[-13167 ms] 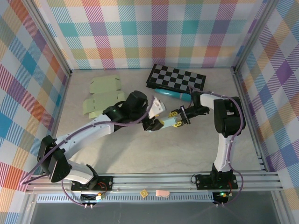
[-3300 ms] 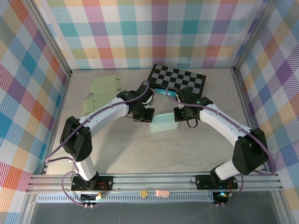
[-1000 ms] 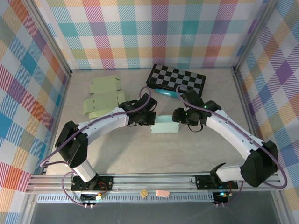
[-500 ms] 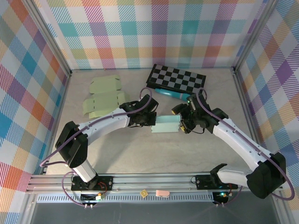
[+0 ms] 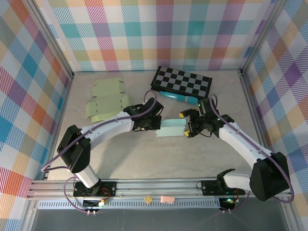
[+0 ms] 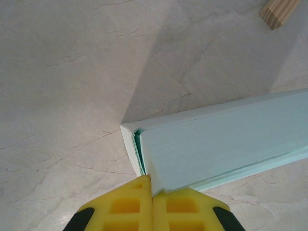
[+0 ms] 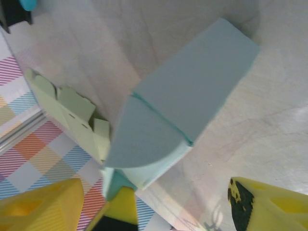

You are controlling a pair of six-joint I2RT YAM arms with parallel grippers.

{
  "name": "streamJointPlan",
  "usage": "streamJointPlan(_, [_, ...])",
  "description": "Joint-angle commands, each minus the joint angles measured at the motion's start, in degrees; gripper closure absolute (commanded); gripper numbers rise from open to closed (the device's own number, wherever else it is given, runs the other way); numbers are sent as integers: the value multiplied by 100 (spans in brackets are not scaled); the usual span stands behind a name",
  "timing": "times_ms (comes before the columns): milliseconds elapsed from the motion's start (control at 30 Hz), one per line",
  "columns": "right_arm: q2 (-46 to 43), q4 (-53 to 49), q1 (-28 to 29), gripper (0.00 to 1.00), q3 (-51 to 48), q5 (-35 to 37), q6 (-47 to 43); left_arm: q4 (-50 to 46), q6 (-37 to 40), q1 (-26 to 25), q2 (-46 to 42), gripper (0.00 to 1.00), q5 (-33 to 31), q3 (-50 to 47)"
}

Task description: Fold the paper box

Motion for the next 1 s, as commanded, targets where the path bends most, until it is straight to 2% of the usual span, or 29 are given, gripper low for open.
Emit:
streamJointPlan(0, [33, 500, -81, 24, -167, -258, -158, -463, -86, -129, 133, 96, 29, 63])
streamJointPlan(167, [83, 966, -174, 30, -433, -301, -149, -473, -103, -137, 133, 96, 24, 75])
streamJointPlan(467, [100, 845, -201, 42, -545, -201, -290, -490, -124, -149, 102, 94, 27, 97])
streamJointPlan(767, [144, 829, -207, 51, -638, -83, -465, -464, -360, -164, -188, 80, 101, 152])
streamJointPlan(967, [206, 819, -211, 54, -650, -82, -530, -324, -1011, -150, -653, 71, 340, 217])
